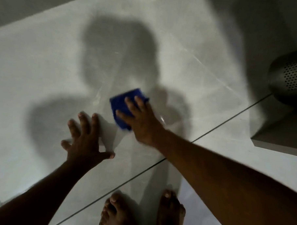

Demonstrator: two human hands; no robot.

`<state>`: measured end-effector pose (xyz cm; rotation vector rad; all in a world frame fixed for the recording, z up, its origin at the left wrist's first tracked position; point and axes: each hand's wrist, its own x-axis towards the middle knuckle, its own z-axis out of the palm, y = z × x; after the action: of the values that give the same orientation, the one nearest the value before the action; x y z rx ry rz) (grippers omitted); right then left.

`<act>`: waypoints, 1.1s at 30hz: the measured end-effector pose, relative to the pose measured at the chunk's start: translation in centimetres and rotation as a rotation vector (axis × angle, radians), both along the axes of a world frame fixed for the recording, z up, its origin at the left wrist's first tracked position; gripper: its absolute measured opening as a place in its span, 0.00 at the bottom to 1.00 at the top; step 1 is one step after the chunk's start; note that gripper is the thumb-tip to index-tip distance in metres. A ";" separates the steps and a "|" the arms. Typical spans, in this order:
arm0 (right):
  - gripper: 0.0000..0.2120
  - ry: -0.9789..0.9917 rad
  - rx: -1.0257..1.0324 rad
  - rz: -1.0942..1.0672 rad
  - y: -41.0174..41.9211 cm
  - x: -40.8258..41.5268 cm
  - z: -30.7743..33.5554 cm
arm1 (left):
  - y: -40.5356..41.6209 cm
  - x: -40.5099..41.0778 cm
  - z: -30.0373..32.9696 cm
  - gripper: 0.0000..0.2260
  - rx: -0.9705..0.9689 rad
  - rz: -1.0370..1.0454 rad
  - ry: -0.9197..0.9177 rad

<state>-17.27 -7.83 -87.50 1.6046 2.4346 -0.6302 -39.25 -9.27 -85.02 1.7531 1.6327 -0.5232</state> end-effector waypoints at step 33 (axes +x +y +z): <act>0.45 0.660 -0.120 -0.653 -10.0 2.0 81.7 | 0.8 8.1 80.6 0.09 -0.235 0.576 -1.043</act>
<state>-15.27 -17.87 -5.77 2.4442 2.1015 -1.5858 -31.13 -8.44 -4.38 0.9843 1.1273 0.4144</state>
